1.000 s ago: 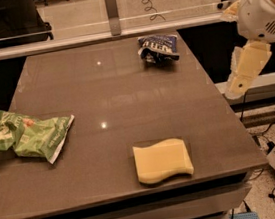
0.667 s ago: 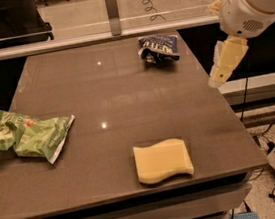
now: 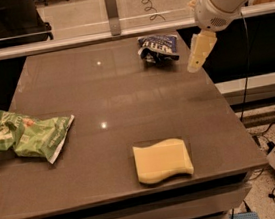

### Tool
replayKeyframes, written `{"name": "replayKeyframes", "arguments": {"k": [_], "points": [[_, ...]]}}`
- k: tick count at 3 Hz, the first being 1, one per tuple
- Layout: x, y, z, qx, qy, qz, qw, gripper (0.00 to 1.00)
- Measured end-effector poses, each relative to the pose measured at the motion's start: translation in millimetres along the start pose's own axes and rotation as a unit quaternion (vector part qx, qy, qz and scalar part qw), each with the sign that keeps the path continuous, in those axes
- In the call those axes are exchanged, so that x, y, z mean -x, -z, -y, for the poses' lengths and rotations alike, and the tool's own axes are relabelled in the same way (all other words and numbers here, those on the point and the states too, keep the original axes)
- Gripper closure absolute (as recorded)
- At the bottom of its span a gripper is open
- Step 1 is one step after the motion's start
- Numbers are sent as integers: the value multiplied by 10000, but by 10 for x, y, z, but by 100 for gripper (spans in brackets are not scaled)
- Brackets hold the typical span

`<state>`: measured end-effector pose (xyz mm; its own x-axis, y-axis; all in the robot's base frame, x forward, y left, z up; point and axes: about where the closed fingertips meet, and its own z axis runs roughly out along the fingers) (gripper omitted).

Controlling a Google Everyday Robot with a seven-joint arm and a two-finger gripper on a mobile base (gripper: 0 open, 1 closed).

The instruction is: Move blue chip bag near green jalapeno chip bag

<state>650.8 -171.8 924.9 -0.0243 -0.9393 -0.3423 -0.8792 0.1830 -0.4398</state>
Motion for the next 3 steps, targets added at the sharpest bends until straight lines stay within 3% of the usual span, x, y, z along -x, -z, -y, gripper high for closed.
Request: {"name": "replayKeyframes", "arguments": {"k": [2, 3], "points": [[0, -748, 439, 191, -263, 62, 9995, 0], [76, -1025, 504, 327, -438, 147, 9984, 0]]}}
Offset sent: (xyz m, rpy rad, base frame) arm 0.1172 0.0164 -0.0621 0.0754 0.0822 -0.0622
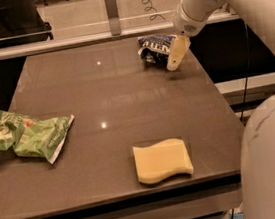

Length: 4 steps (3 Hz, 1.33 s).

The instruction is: Move blue chip bag near green jalapeno chip bag

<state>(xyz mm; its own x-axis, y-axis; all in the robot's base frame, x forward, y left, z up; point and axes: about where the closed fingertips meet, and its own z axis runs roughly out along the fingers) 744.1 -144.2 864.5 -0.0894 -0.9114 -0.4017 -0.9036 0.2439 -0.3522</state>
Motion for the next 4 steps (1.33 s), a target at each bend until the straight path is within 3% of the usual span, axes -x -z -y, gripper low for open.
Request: {"name": "replayKeyframes", "arguments": {"k": [1, 2, 4], "points": [[122, -224, -46, 228, -122, 107, 9996, 16], [236, -345, -87, 400, -182, 205, 9988, 39], [538, -216, -211, 547, 107, 559, 9969, 87]]}}
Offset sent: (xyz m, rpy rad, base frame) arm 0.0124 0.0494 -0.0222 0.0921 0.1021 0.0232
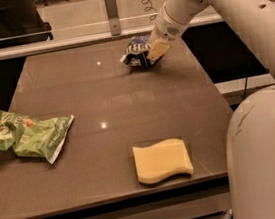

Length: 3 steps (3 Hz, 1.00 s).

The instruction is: Move blue chip bag near green jalapeno chip bag

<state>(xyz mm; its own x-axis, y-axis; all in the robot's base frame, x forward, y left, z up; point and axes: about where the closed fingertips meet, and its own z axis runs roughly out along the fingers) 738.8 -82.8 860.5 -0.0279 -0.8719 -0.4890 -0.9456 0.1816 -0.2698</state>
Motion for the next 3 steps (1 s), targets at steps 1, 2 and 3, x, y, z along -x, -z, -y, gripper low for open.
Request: {"name": "replayKeyframes", "arguments": {"k": [1, 2, 3], "points": [[281, 260, -166, 88, 264, 380, 9989, 100], [586, 611, -481, 300, 568, 840, 9944, 100], [884, 943, -924, 645, 872, 1437, 9837, 100]]}}
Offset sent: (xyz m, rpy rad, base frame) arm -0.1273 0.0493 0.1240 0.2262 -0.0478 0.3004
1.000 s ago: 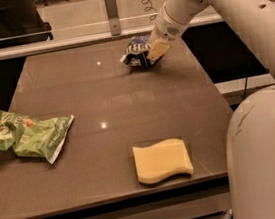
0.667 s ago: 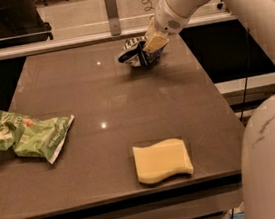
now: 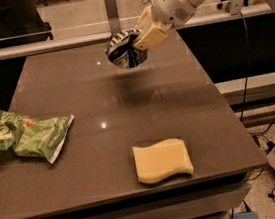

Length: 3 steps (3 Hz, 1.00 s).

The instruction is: Move blue chip bag near green jalapeno chip bag

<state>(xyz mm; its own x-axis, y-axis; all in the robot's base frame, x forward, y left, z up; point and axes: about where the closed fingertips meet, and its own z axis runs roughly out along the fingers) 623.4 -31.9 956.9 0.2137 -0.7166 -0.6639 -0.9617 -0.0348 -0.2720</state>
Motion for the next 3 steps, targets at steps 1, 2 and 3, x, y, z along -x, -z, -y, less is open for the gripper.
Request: {"name": "replayKeyframes", "arguments": {"k": [1, 2, 3], "points": [[380, 43, -459, 297, 210, 636, 9973, 100], [572, -141, -902, 611, 274, 1025, 9925, 100], [604, -461, -1274, 905, 249, 1185, 9885, 100]]}}
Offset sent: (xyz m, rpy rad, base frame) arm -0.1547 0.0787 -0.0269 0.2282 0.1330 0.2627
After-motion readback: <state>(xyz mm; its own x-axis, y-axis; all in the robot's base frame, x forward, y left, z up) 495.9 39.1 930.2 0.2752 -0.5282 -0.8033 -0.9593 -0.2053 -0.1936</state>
